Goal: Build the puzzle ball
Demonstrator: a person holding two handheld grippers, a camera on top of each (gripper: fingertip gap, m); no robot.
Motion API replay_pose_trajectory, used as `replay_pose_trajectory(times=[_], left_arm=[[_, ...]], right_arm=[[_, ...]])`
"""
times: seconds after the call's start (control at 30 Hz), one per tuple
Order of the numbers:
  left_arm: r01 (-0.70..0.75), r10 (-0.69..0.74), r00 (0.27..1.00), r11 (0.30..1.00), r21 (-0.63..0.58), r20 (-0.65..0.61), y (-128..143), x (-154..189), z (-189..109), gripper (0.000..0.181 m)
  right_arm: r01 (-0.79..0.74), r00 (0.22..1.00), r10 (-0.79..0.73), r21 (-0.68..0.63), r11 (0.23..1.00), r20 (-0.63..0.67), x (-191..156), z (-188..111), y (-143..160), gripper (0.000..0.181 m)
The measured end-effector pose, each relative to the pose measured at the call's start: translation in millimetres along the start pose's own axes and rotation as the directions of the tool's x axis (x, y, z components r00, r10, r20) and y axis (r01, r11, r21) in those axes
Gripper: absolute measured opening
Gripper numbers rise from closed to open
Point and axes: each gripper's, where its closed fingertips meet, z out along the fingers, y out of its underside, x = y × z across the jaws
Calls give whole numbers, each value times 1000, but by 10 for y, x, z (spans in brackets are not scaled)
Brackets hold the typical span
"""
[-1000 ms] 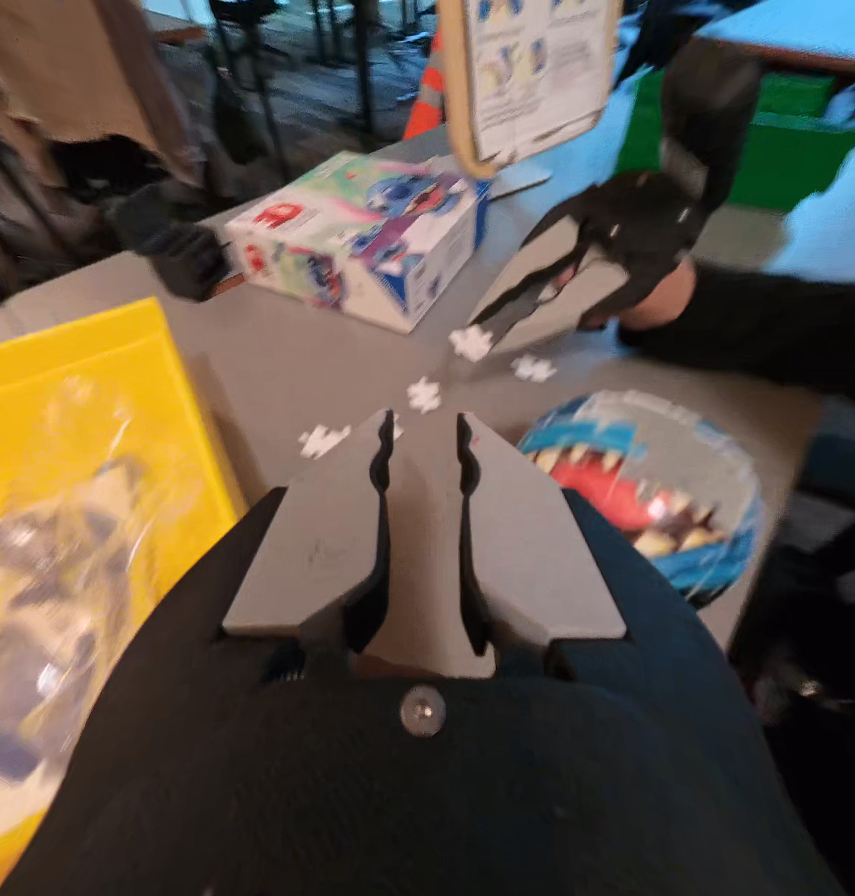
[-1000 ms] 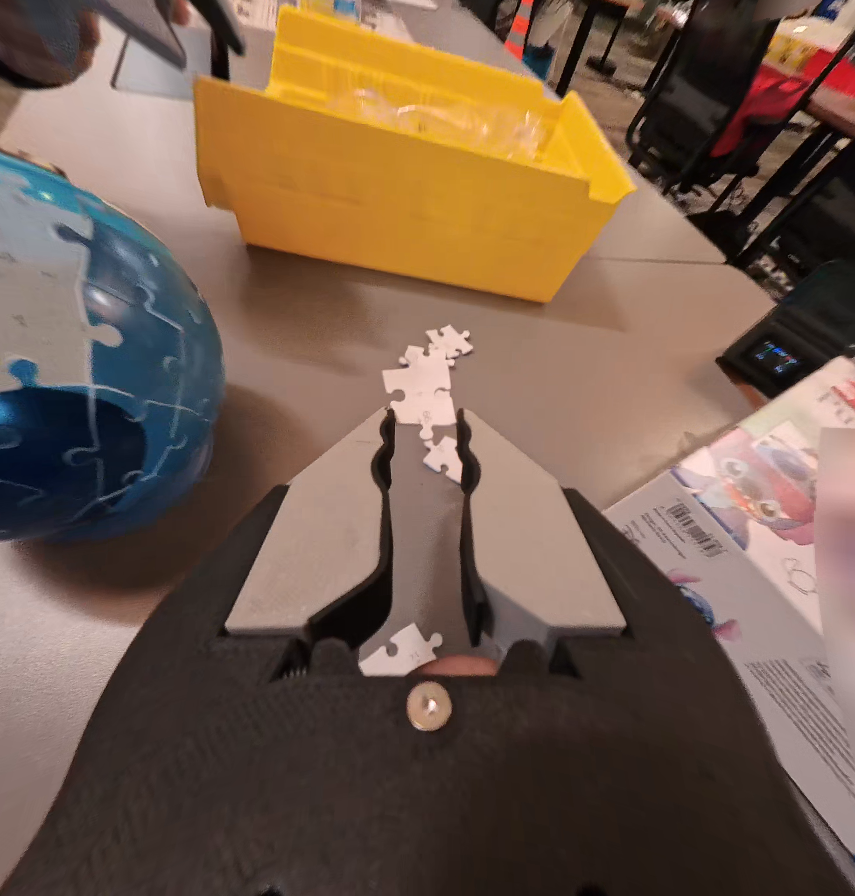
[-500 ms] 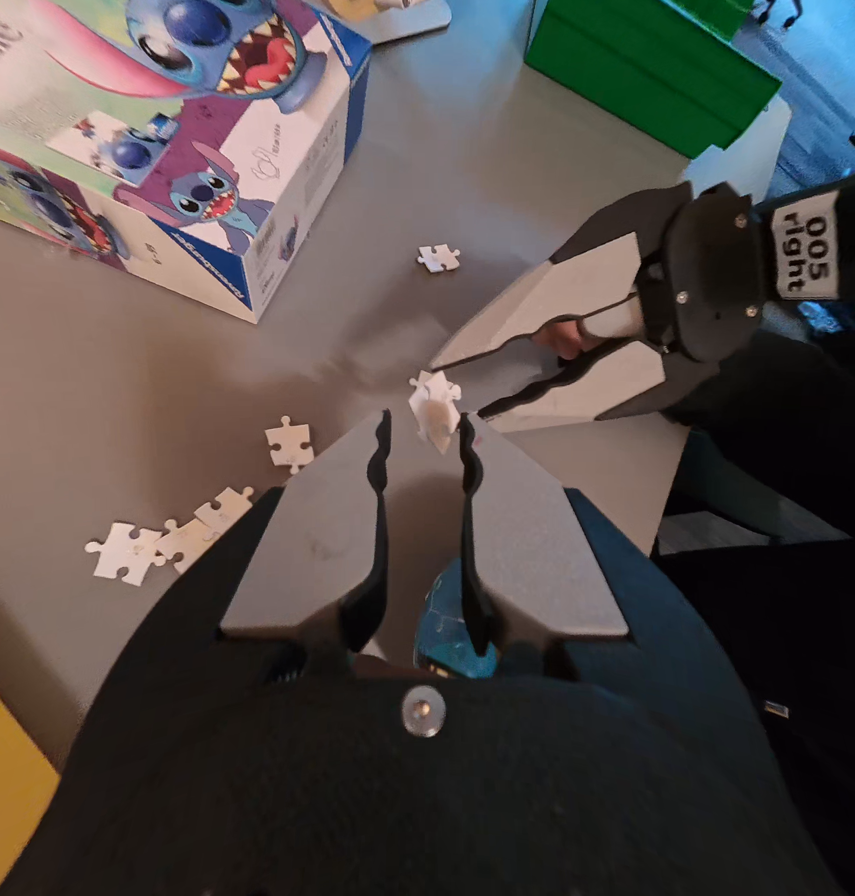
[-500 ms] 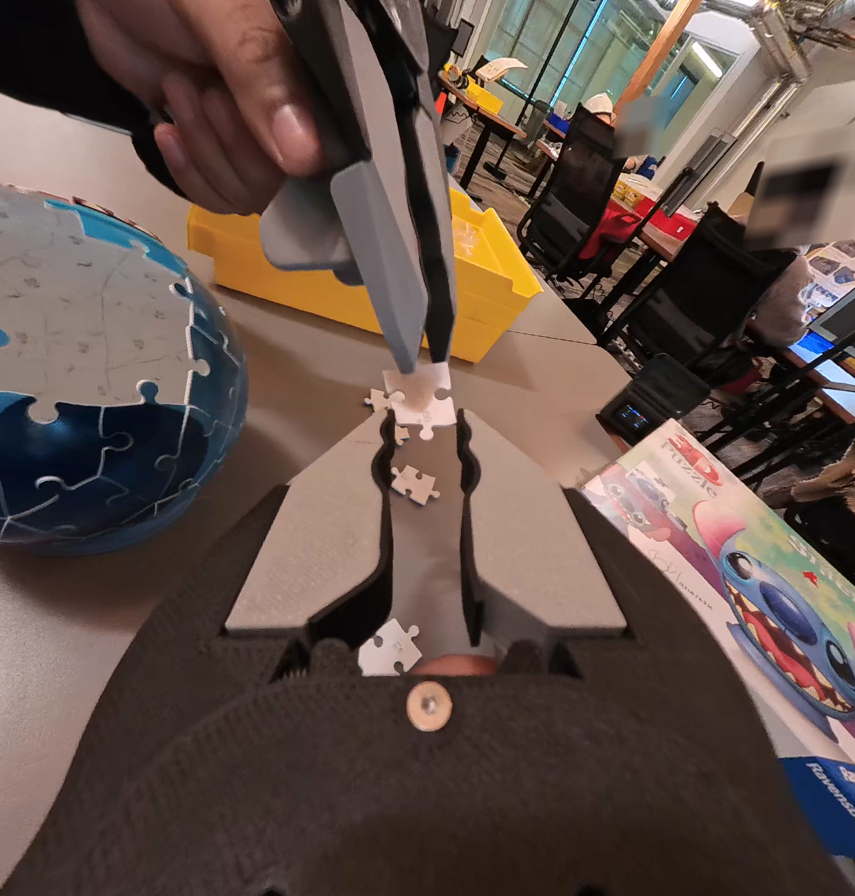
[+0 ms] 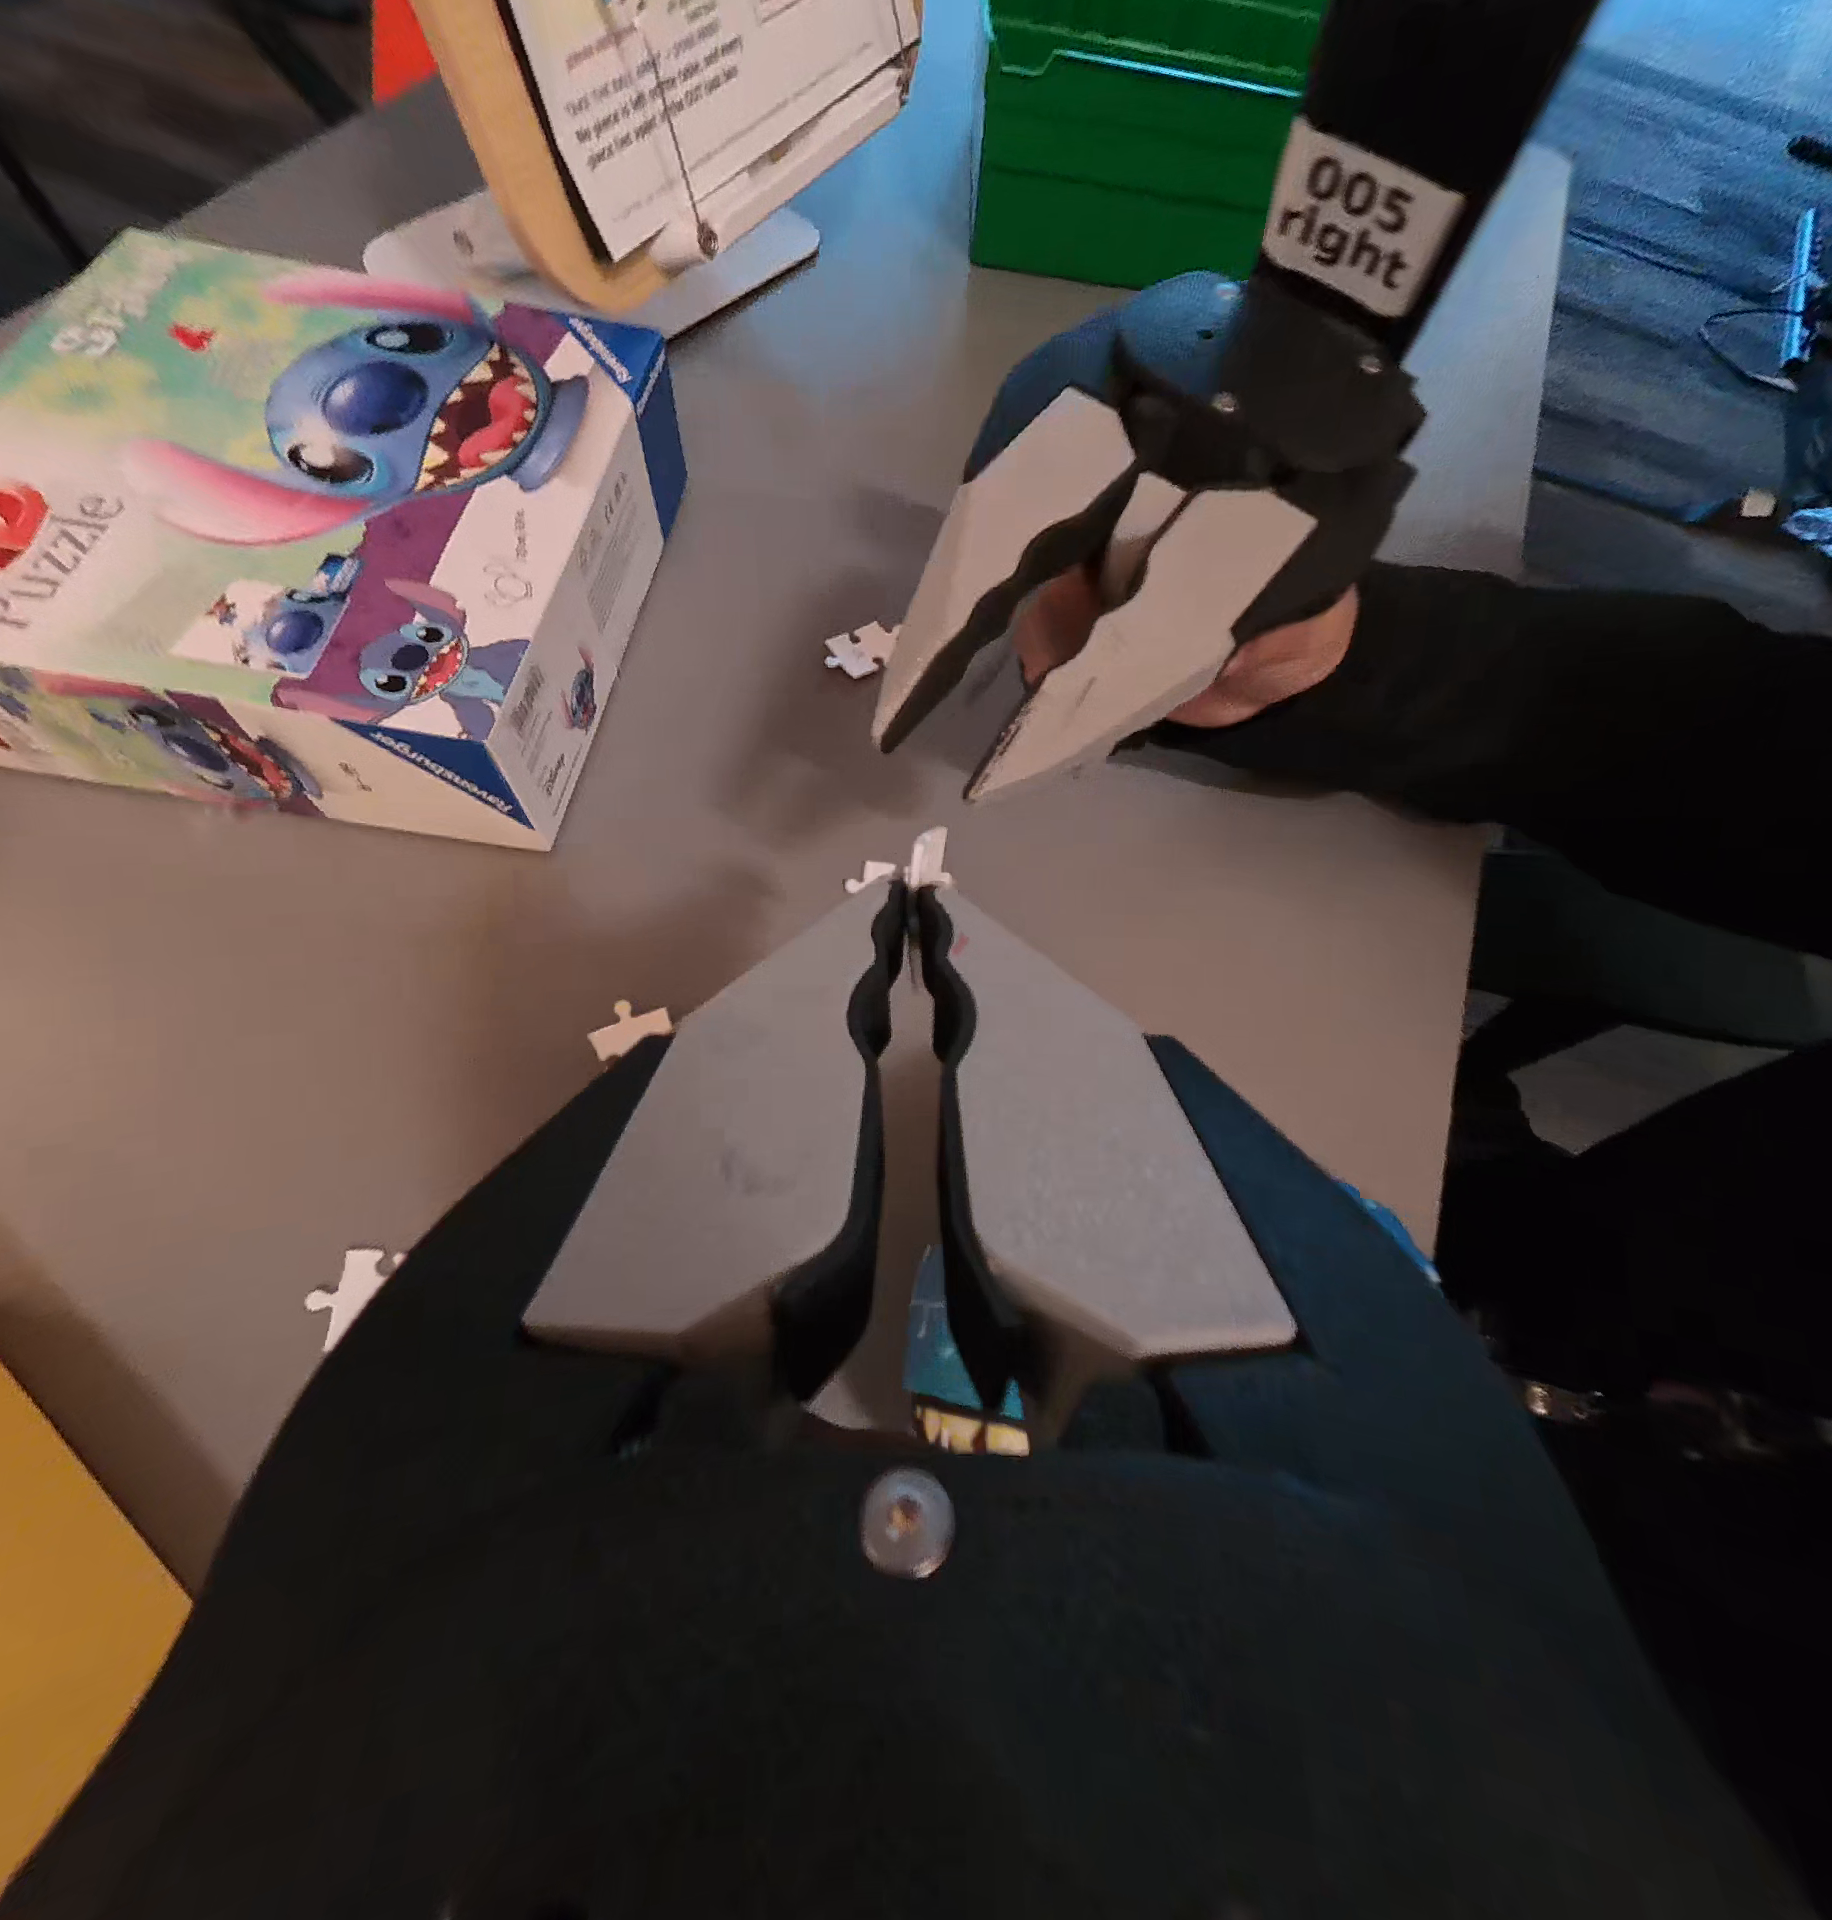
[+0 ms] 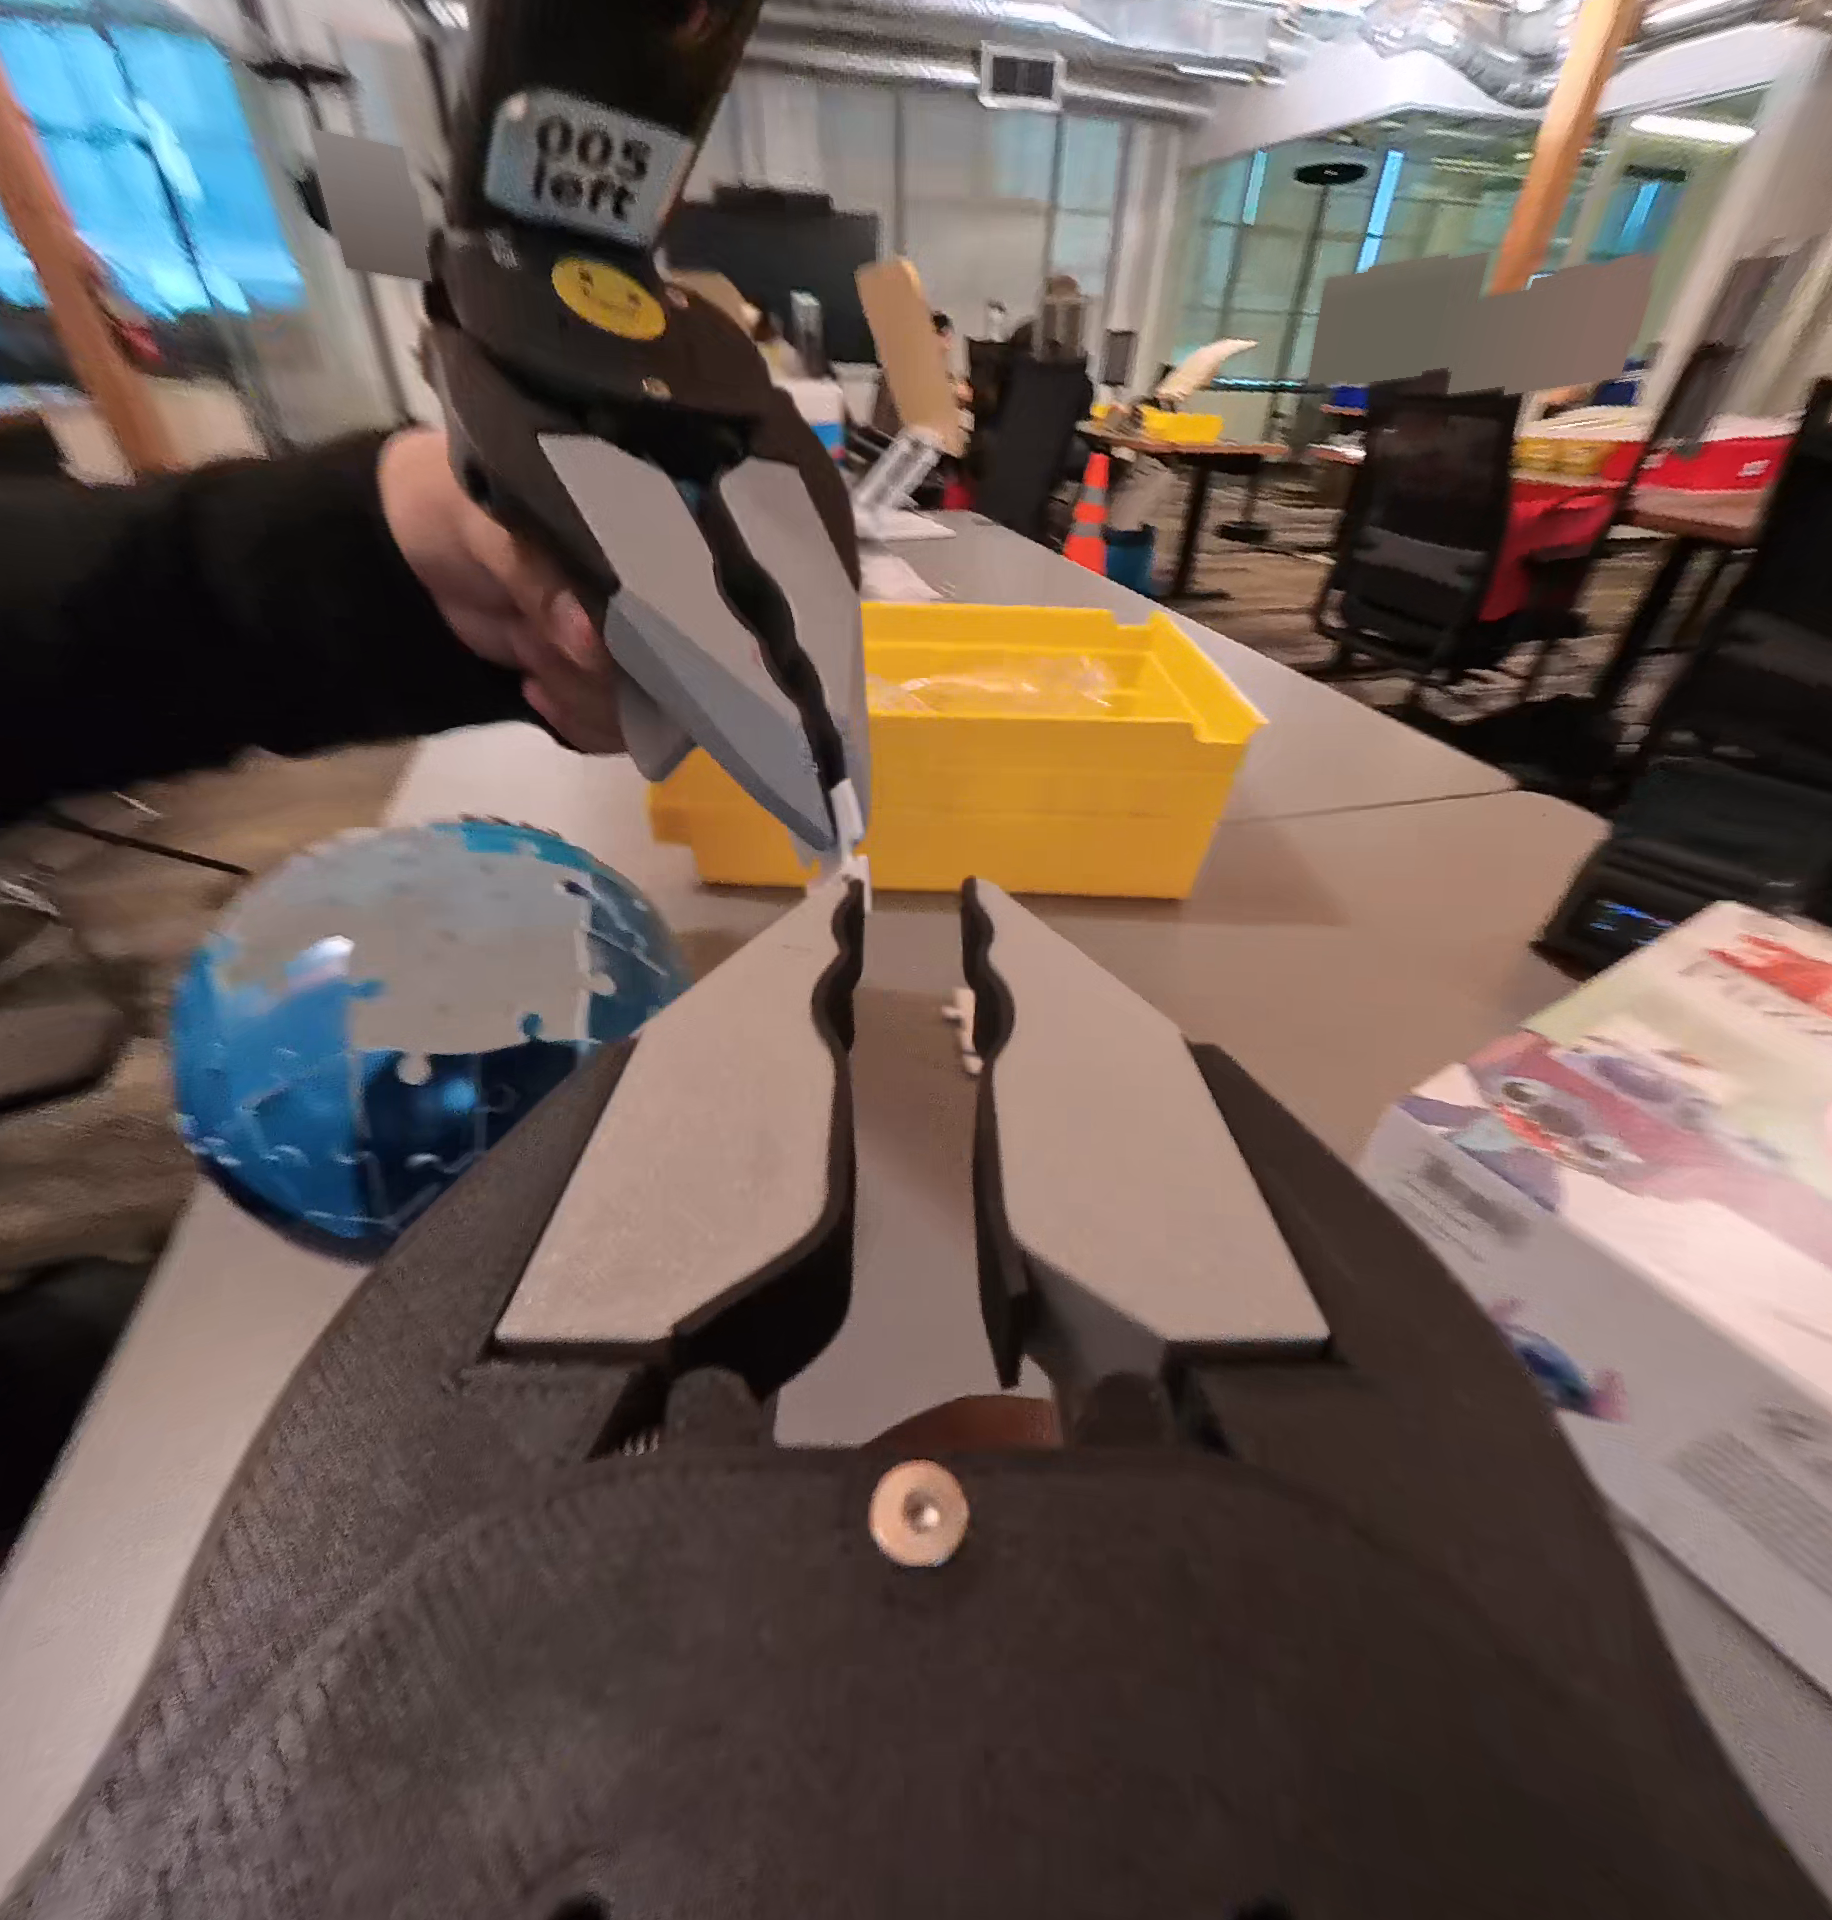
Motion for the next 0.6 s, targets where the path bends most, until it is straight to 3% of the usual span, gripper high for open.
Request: replay_pose_trajectory(times=[0.13, 0.2, 0.4, 0.5, 0.6], left_arm=[[-66, 65, 997, 998, 18, 28, -45, 138, -5, 0], [-80, 79, 996, 997, 20, 47, -64, 173, -7, 0], [-17, 14, 995, 999, 30, 100, -54, 203, -61, 3], [6, -10, 987, 1000, 26, 159, -32, 189, -181, 24], [19, -33, 978, 998, 66, 207, -58, 220, -407, 27]], right_arm=[[-88, 984, 86, 7, 996, 154, -234, 36, -31, 12], [-87, 984, 86, -5, 996, 154, -261, 63, -12, 1], [-38, 988, 39, -8, 999, 148, -334, 61, -52, 0], [-25, 990, 27, -22, 999, 139, -383, 94, -46, 0], [19, 993, -10, -79, 997, 120, -422, 127, 25, 0]])
